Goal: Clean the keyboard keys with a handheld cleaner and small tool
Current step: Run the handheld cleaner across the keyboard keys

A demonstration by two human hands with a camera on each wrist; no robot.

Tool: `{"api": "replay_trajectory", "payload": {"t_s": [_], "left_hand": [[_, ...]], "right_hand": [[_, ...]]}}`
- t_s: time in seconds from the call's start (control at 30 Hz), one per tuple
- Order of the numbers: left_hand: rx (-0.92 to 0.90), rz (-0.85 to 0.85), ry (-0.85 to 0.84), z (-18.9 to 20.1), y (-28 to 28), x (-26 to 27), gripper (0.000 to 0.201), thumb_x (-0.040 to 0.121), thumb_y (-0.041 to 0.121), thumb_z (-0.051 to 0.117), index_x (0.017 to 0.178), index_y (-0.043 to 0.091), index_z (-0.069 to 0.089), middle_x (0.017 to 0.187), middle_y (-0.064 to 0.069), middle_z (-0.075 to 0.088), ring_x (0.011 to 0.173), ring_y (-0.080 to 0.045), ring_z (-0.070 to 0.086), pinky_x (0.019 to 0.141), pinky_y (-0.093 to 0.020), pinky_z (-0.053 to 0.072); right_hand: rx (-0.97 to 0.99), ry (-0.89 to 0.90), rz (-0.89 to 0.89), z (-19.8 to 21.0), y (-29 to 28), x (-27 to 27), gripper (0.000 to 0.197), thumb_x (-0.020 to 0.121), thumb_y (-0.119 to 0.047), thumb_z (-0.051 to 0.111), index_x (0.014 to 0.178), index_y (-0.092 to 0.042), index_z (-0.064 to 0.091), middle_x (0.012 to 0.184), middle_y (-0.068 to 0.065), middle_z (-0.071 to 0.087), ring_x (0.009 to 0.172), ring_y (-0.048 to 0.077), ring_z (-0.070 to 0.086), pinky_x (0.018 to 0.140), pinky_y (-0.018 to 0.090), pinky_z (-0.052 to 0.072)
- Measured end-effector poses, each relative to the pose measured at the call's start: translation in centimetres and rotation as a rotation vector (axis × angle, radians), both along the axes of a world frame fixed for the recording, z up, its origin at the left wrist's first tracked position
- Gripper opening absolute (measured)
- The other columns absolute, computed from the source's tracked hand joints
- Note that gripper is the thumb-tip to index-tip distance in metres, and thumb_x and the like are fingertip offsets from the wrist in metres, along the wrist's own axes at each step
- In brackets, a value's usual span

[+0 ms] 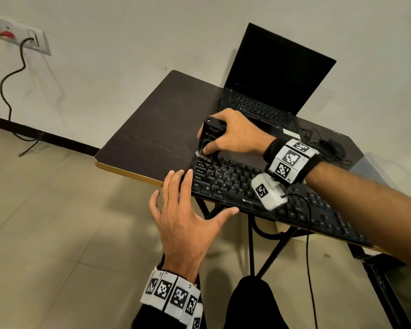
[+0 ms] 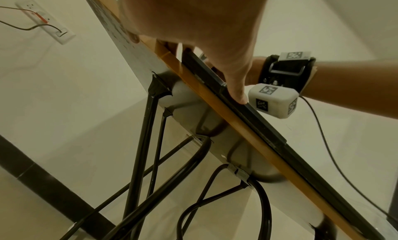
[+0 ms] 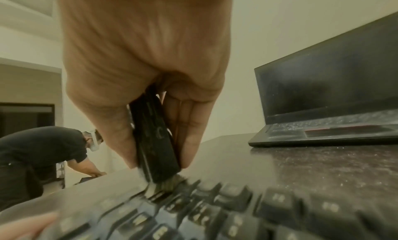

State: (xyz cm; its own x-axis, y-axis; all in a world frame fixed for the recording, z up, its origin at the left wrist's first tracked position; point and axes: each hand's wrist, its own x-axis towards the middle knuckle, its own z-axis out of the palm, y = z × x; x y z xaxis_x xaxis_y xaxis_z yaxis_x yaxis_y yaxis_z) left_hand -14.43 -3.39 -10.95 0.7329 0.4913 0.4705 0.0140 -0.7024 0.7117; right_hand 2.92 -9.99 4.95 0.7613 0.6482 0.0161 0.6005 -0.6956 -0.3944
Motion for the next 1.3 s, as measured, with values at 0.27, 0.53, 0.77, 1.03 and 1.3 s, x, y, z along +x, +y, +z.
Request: {"api": "replay_trajectory", "payload": {"t_s": [0.27, 0.53, 0.77, 1.03, 1.3], "left_hand": [[-0.002, 0.007, 0.003, 0.1, 0.1, 0.0, 0.115, 0.065, 0.096, 0.060, 0.147, 0.015, 0.055, 0.155, -0.001, 0.051, 0.153, -0.019, 0.036, 0.122, -0.053, 0.026], [0.000, 0.006, 0.004, 0.0, 0.1, -0.1, 0.115, 0.065, 0.096, 0.060, 0.147, 0.015, 0.056, 0.154, 0.000, 0.052, 0.153, -0.019, 0.038, 0.121, -0.052, 0.025], [-0.003, 0.004, 0.003, -0.1, 0.0, -0.1, 0.115, 0.065, 0.096, 0.061, 0.147, 0.016, 0.055, 0.155, 0.000, 0.051, 0.153, -0.019, 0.037, 0.121, -0.054, 0.026], [0.008, 0.010, 0.001, -0.2, 0.1, 0.0, 0.115, 0.065, 0.096, 0.062, 0.147, 0.016, 0.055, 0.154, 0.000, 0.052, 0.153, -0.018, 0.037, 0.120, -0.055, 0.028], [0.024, 0.013, -0.015, -0.3, 0.0, 0.0, 0.113, 0.067, 0.095, 0.062, 0.145, 0.014, 0.057, 0.152, -0.002, 0.054, 0.151, -0.021, 0.040, 0.117, -0.056, 0.031]], "right_hand": [[-0.006, 0.034, 0.030, -0.2, -2.9, -2.5, 0.025, 0.072, -0.020, 0.094, 0.093, -0.027, 0.081, 0.089, -0.009, 0.080, 0.086, 0.007, 0.076, 0.085, 0.031, 0.062], [0.035, 0.034, -0.001, -0.4, -4.0, -3.4, 0.024, 0.072, -0.020, 0.094, 0.091, -0.025, 0.081, 0.084, -0.008, 0.080, 0.082, 0.008, 0.076, 0.082, 0.032, 0.062], [0.072, -0.033, -0.108, -0.3, -4.8, -1.9, 0.023, 0.070, -0.022, 0.094, 0.089, -0.023, 0.080, 0.084, -0.006, 0.080, 0.081, 0.012, 0.077, 0.083, 0.039, 0.064], [0.047, -0.079, -0.173, -0.3, -5.1, -1.1, 0.022, 0.071, -0.024, 0.092, 0.089, -0.020, 0.080, 0.086, -0.004, 0.080, 0.084, 0.015, 0.076, 0.085, 0.042, 0.062], [0.031, -0.090, -0.178, 0.0, -5.7, -1.0, 0.024, 0.071, -0.024, 0.093, 0.090, -0.020, 0.080, 0.085, -0.003, 0.080, 0.084, 0.016, 0.076, 0.085, 0.043, 0.061]]}}
